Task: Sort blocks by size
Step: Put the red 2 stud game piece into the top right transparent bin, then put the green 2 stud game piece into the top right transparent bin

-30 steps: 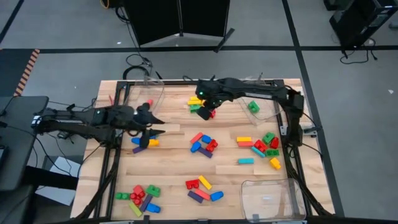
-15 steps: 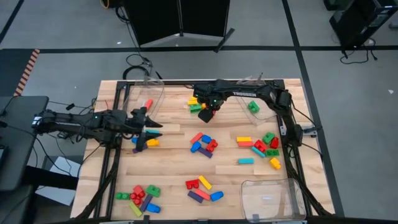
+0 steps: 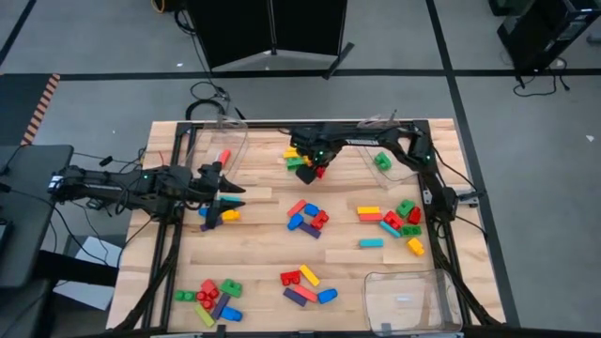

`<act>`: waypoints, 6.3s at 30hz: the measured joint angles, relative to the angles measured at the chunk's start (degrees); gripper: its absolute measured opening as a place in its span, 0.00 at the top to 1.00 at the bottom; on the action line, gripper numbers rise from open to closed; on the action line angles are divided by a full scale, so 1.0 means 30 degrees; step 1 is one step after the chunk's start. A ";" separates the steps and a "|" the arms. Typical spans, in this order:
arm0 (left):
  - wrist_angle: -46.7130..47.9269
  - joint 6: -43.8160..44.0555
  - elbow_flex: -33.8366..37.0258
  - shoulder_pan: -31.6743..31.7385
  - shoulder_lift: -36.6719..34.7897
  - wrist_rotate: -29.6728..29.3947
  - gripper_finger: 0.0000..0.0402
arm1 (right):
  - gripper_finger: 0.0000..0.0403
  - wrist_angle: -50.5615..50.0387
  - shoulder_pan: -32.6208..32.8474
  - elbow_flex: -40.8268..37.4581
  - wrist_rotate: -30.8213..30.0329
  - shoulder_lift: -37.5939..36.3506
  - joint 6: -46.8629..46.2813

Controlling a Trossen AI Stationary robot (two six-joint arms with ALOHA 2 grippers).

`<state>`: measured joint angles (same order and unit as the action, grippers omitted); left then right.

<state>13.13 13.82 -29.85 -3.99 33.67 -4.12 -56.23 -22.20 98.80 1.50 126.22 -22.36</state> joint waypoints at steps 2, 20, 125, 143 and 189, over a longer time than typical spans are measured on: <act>0.0000 0.0049 -0.0002 -0.0015 0.0000 0.0000 0.51 | 0.27 0.0006 -0.0007 -0.0015 0.0299 0.0447 -0.0176; 0.0015 0.0023 -0.0005 -0.0051 0.0000 0.0044 0.51 | 0.57 -0.0666 0.0372 -0.0051 -0.0101 -0.0046 -0.0201; 1.1329 0.8800 -1.0238 -0.9816 1.3258 -0.3604 0.51 | 0.56 -0.1273 -0.5751 -1.5154 0.0050 -2.3397 0.0205; 1.2577 0.9194 -1.1845 -1.3222 1.9134 0.0253 0.51 | 0.56 -0.1280 -0.5756 -1.5154 0.0050 -2.3396 0.1733; 1.1536 0.9021 -1.1852 -1.3712 2.3879 0.0927 0.59 | 0.56 -0.0982 -0.5763 -1.5154 0.0036 -2.3382 0.1823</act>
<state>47.73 40.88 -65.41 -45.12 105.31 -1.34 -59.18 -39.48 53.34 1.61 56.07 -16.89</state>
